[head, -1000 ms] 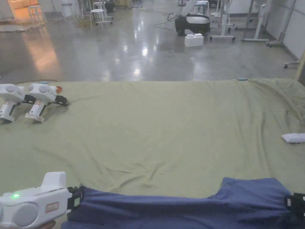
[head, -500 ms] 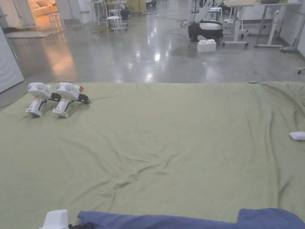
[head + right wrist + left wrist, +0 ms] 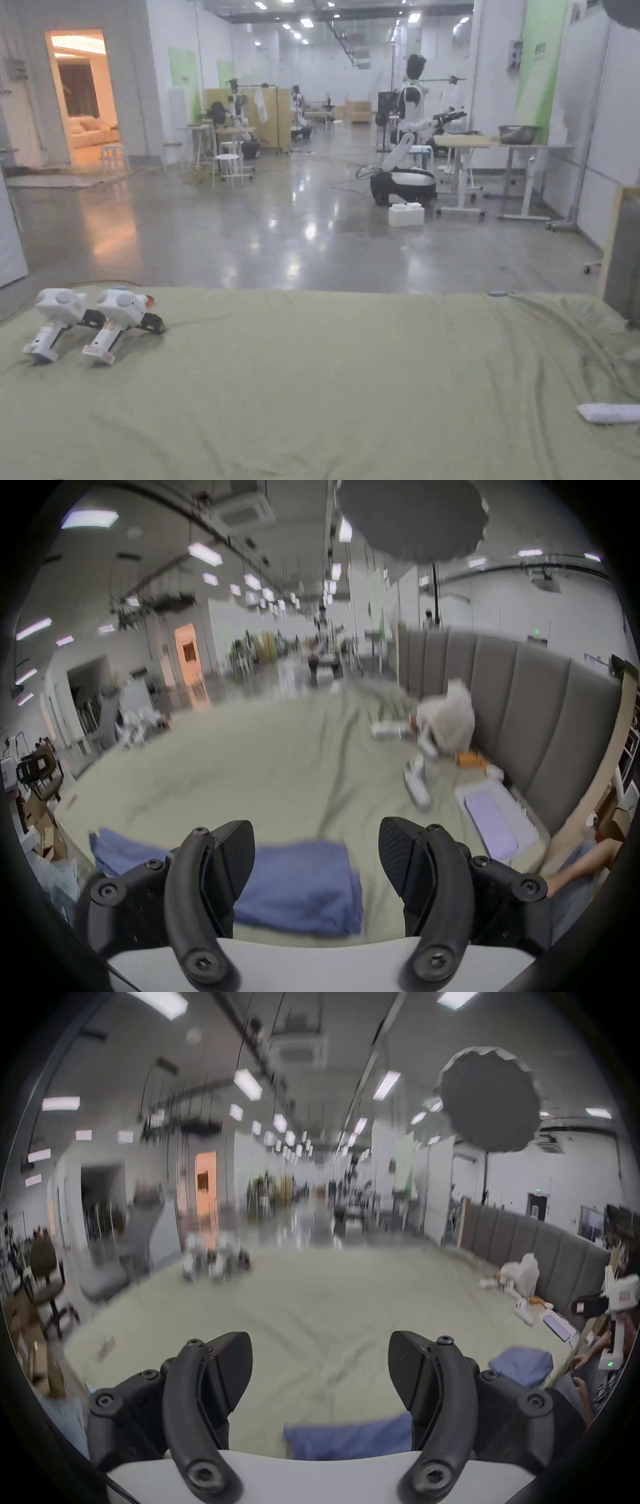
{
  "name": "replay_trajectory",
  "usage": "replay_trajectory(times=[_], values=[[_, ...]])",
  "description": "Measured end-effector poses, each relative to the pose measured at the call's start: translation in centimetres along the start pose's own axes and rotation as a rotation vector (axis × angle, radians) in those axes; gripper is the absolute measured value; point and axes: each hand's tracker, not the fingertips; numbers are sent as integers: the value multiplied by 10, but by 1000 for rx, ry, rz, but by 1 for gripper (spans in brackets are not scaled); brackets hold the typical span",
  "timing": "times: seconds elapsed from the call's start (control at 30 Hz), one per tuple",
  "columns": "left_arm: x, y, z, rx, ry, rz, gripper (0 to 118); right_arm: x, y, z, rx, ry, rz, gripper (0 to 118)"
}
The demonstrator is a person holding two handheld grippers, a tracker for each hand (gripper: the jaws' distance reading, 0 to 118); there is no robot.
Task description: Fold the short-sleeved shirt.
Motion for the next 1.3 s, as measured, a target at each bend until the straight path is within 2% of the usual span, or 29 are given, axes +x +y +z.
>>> replay_trajectory(times=[0.07, 0.13, 0.23, 0.3, 0.33, 0.4, 0.47, 0.5, 0.53, 0.57, 0.6, 0.63, 0.67, 0.83, 0.97, 1.3], values=[[20, 22, 17, 103, 16, -53, 90, -14, 19, 16, 106, 22, 7, 78], [38, 38, 32, 164, 13, -44, 90, -24, 29, 27, 203, 35, 19, 78], [57, 53, 47, 219, -35, 2, 89, -46, 43, 40, 274, 75, 36, 78], [67, 59, 54, 252, -51, -15, 88, -57, 47, 47, 297, 104, 57, 78], [70, 62, 58, 261, -69, -24, 83, -62, 49, 51, 307, 114, 65, 78], [77, 65, 62, 269, -86, -43, 55, -69, 49, 55, 325, 128, 84, 77], [79, 64, 63, 270, -105, -48, 36, -78, 49, 55, 309, 93, 97, 72], [79, 63, 65, 271, -116, -43, 30, -81, 46, 55, 320, 83, 110, 65], [80, 62, 65, 266, -122, -32, 23, -82, 44, 55, 320, 82, 123, 52], [79, 62, 64, 257, -125, -12, 10, -84, 43, 55, 307, 82, 136, 31], [79, 60, 64, 255, -125, 0, 1, -85, 41, 54, 305, 81, 136, 15], [80, 57, 65, 263, -118, 0, 0, -86, 39, 54, 307, 84, 132, 3], [80, 56, 65, 253, -121, -10, 0, -86, 38, 54, 307, 87, 125, 1], [81, 55, 64, 232, -129, -39, 0, -87, 37, 50, 298, 89, 124, 0], [80, 55, 64, 230, -135, -43, 0, -85, 36, 49, 297, 99, 93, 0], [63, 45, 53, 175, -126, 5, 0, -85, 28, 41, 268, 100, 101, 0]])
